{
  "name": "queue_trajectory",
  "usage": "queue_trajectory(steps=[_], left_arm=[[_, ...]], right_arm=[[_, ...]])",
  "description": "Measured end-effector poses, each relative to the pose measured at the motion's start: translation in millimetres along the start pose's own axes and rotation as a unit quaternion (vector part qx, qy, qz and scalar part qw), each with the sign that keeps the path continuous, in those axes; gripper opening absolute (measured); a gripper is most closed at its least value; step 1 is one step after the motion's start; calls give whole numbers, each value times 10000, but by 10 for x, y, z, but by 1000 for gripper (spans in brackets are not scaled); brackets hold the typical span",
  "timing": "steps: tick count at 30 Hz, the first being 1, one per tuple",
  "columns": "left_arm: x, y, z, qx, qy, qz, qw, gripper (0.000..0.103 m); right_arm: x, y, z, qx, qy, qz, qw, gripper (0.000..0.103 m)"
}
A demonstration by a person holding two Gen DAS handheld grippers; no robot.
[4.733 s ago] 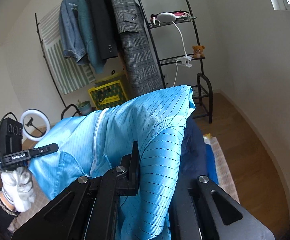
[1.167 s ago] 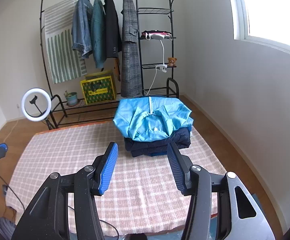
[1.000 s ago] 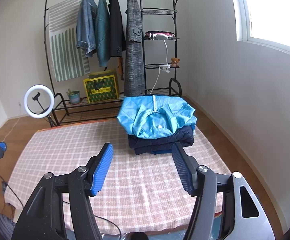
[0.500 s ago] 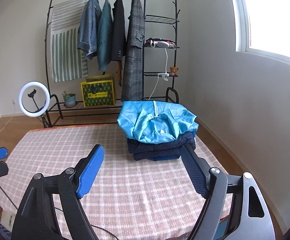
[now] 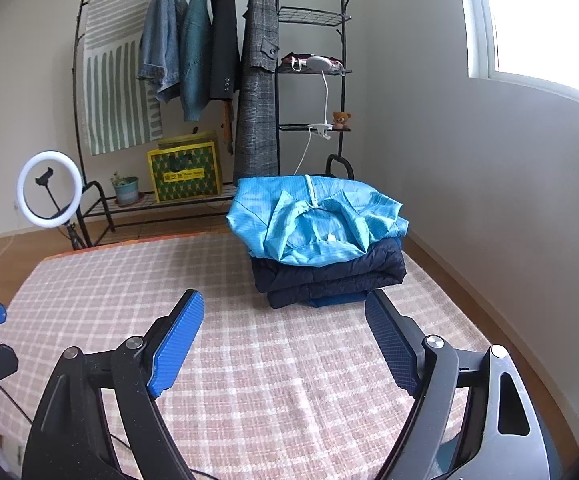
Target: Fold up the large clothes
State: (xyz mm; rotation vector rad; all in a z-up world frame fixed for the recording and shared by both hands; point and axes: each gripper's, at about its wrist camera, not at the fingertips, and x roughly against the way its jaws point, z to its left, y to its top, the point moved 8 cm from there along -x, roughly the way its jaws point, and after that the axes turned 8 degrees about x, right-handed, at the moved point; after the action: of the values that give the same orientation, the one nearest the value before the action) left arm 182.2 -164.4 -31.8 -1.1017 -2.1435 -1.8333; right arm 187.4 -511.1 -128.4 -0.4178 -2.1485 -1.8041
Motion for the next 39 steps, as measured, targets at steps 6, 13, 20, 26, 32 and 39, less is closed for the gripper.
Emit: queue_trajectory(steps=[6, 13, 20, 26, 32, 39], left_arm=[[-29, -21, 37, -36, 155, -134, 9998, 102], [-81, -59, 79, 63, 152, -26, 9999, 103], [-70, -81, 63, 81, 117, 21, 9999, 103], [-57, -77, 64, 90, 108, 11, 9999, 103], [-53, -90, 42, 103, 110, 28, 9999, 103], [-49, -89, 41, 96, 107, 13, 9999, 103]], right_arm=[[-119, -68, -6, -61, -14, 51, 10000, 83], [-159, -123, -6, -128, 25, 145, 9998, 84], [-165, -131, -1, -146, 9, 150, 9998, 84], [-165, -131, 12, -124, 9, 160, 9998, 84], [-174, -127, 10, -135, 18, 149, 9998, 84], [-183, -119, 30, -76, 23, 144, 9999, 84]])
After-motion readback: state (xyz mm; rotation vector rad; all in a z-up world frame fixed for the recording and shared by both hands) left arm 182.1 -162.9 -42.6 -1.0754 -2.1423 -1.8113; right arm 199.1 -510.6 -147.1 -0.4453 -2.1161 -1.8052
